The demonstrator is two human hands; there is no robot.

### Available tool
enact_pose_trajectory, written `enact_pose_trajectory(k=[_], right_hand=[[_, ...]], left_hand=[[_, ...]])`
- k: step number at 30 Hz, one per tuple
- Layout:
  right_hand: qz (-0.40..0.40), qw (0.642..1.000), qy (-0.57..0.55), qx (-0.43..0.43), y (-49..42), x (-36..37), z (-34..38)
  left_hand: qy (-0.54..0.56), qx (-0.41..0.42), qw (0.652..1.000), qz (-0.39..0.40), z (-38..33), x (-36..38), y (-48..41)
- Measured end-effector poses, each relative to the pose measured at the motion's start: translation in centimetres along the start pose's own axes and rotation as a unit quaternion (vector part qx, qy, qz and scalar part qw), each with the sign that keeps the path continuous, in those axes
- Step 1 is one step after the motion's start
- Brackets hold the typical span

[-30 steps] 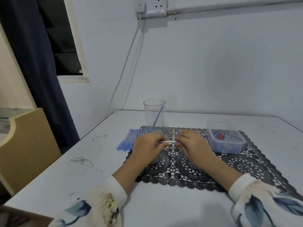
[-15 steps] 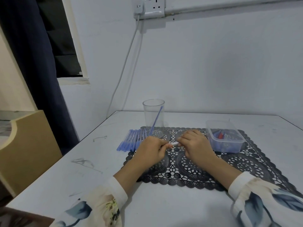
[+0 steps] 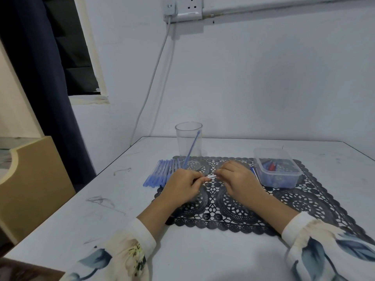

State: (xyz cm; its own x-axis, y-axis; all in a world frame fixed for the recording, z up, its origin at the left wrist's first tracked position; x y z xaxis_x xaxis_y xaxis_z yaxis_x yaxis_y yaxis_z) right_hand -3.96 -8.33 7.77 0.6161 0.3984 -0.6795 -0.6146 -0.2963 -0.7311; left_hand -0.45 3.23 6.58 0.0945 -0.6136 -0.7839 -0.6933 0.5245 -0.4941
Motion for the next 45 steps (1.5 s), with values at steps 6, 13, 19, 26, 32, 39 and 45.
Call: enact_pose_trajectory(k=[6,13,19,26,32,39,45], right_hand=[[0.008,1.000,-0.011,0.017,0.1,-0.1,0.0],[0.049,0.998,0.009,0.027,-0.1,0.8,0.0],[0.060,0.998,0.003,0.019,0.0,1.1,0.2],[0.039,0.998,-0.045,0.005,0.0,0.7,0.4],[0.004,0.997,-0.066,-0.026,0.3,0.1,0.5],[-0.039,0.996,-0.062,-0.053,0.3,-0.4,0.7],[-0.033,0.997,-0.054,-0.044,0.2,-0.2,0.4]], left_hand=[[-0.006,0.033,0.999,0.009,-0.6,0.2,-0.1],[0.007,0.052,0.999,0.007,-1.1,-0.1,0.0],[0.003,0.046,0.999,-0.006,-0.2,-0.4,-0.3],[0.017,0.020,1.000,-0.007,0.8,-0.4,-0.4],[0.064,-0.015,0.998,0.014,1.5,-0.1,-0.3],[0.082,-0.033,0.995,0.043,1.8,0.3,-0.2],[0.064,-0.023,0.997,0.047,1.9,0.3,-0.2]])
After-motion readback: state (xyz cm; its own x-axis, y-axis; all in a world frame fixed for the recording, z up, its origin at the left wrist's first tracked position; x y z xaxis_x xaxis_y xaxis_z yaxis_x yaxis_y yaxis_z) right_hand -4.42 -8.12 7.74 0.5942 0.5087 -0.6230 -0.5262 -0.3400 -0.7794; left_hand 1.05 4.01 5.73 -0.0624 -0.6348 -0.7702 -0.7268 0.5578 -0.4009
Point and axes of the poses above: each hand's wrist, its own y-axis away from the middle knuckle, its own x-axis out of the palm, z = x × y, the point moved 9 cm from there along -y, towards the middle knuckle, and after that the axes turned 8 degrees about x, right-handed, at the moved point
